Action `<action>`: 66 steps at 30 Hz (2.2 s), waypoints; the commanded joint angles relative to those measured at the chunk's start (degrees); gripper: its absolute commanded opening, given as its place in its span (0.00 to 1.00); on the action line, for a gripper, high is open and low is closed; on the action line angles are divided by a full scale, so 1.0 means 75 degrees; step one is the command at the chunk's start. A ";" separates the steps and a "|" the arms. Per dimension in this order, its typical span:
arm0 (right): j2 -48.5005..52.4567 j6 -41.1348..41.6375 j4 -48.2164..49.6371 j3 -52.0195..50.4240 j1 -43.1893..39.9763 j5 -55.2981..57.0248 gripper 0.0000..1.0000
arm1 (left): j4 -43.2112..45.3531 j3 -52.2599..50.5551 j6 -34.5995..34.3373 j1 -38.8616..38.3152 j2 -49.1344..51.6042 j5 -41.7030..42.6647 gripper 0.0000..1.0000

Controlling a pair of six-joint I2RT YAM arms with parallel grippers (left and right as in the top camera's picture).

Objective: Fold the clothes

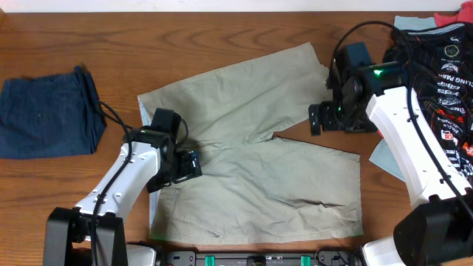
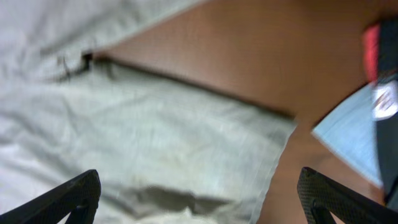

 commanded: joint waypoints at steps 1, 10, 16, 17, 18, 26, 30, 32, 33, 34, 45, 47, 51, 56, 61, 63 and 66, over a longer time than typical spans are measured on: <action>0.0009 0.0268 -0.0175 -0.0297 -0.0082 -0.0423 0.99 | 0.0137 0.0079 0.0125 0.0041 0.0012 -0.0924 0.94; 0.0009 0.1443 -0.0058 -0.1760 -0.0154 0.0536 0.99 | 0.1113 0.0058 0.0303 0.0041 0.0085 -0.1276 0.94; 0.0009 0.1580 0.0446 -0.2524 -0.0233 0.0536 0.99 | 0.1373 0.0058 0.0358 0.0038 0.0286 -0.1244 0.85; 0.0009 0.1582 0.0510 -0.2626 -0.0265 0.0536 0.99 | 0.1373 0.0058 0.0358 0.0038 0.0323 -0.1236 0.79; 0.0009 0.1626 0.0577 -0.2704 -0.0280 0.0539 0.99 | 0.1373 0.0058 0.0358 0.0038 0.0356 -0.1174 0.76; 0.0009 0.1830 0.1020 -0.3276 -0.0469 0.0542 0.99 | 0.1384 0.0055 0.0361 0.0038 0.0656 -0.0933 0.55; 0.0009 0.1830 0.1137 -0.3448 -0.0530 0.0539 0.99 | 0.1507 0.0061 0.0358 0.0041 0.0656 -0.0935 0.08; 0.0009 0.1833 0.1256 -0.3512 -0.0530 0.0539 0.99 | 0.1699 0.0105 0.0361 0.0041 0.0656 -0.0944 0.06; 0.0009 0.1833 0.1285 -0.3518 -0.0530 0.0539 0.99 | 0.1754 0.0172 0.0361 0.0041 0.0656 -0.0991 0.06; 0.0009 0.1833 0.1326 -0.3518 -0.0530 0.0533 0.99 | 0.1789 0.0286 0.0358 0.0041 0.0656 -0.1110 0.06; 0.0009 0.1824 0.3124 -0.3509 -0.0557 0.0519 0.99 | 0.1381 0.2856 0.0647 0.0458 0.0659 -0.2538 0.06; 0.0009 0.1818 0.3383 -0.3509 -0.0609 0.0478 0.99 | 0.1113 0.3101 0.0638 0.0743 0.0659 -0.2527 0.06; 0.0006 0.1498 0.3625 -0.3509 -0.0673 0.0052 0.99 | 0.0624 0.3075 0.0644 0.1154 0.0662 -0.2518 0.07; 0.0003 0.0933 0.3433 -0.3509 -0.0670 -0.1037 0.99 | 0.0420 0.3002 0.0641 0.1638 0.0662 -0.2541 0.53; 0.0003 0.0323 0.2684 -0.3509 -0.0650 -0.1760 0.99 | -0.0009 0.3002 0.0452 0.1897 0.0662 -0.2535 0.56; 0.0006 0.0306 0.2448 -0.3515 -0.0653 -0.1754 0.99 | -0.0315 0.3002 0.0259 0.1897 0.0662 -0.2442 0.56; 0.0006 0.0309 0.2480 -0.3596 -0.0650 -0.1961 0.90 | -0.0892 0.2999 0.0140 0.1865 0.0662 -0.2055 0.57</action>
